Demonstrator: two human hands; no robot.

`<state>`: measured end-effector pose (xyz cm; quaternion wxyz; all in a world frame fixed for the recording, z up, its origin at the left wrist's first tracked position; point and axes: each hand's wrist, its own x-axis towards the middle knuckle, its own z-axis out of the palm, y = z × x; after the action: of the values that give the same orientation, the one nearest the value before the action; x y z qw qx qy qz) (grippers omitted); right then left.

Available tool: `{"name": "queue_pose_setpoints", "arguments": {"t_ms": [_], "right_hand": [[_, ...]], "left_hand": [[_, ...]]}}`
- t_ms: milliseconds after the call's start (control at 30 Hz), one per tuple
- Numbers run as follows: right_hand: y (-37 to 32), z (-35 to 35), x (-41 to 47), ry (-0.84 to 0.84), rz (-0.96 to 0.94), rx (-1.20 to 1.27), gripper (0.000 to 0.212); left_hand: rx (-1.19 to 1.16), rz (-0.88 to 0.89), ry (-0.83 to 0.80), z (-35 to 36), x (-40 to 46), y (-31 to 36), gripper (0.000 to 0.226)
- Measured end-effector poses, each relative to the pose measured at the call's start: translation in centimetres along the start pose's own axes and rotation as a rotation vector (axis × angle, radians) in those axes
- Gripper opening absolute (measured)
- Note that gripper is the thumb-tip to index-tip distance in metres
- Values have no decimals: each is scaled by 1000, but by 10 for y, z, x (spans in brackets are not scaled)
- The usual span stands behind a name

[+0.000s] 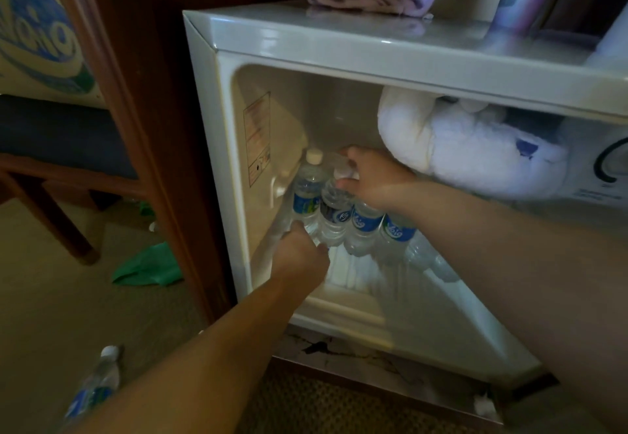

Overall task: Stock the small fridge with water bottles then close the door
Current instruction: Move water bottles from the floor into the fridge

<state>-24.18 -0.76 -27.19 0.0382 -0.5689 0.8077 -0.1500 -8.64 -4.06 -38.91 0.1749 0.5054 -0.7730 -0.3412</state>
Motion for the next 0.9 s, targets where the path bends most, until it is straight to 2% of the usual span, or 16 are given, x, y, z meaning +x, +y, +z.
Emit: {"name": "queue_pose_setpoints", "arguments": {"t_ms": [67,133,233,300,367,433,533,600,733,833,900], "right_hand": [[2,-8,-6,-14,-15,-56,64],[3,-13,-18,-28,-34,-121,66],[2,-4,-48,59,-75,-191,69],[-2,17,-76,190,-116,-133,56],[-1,45,-105,344,-155,-31,33],[7,71,-130,417,-75,25,15],[23,90,-155,272,144,12,14],[25,95,-161,139,123,-9,20],[-12,92,-156,-14,-109,44,25],[-59,101,-141,-138,-366,30,25],[-95,116,-131,-215,-516,-16,27]], "left_hand": [[18,131,-24,2,-9,2,52],[-13,207,-87,1,-16,6,47],[9,271,-235,4,-24,10,49],[31,282,-315,7,-29,11,51],[67,314,-357,10,-34,7,51],[111,337,-372,7,-40,0,55],[74,305,-367,-8,-57,-12,58],[70,305,-384,-25,-72,-23,51],[153,311,-513,-90,-96,-68,14],[204,169,-491,-160,-108,-124,24],[248,32,-423,-207,-117,-169,20]]}}
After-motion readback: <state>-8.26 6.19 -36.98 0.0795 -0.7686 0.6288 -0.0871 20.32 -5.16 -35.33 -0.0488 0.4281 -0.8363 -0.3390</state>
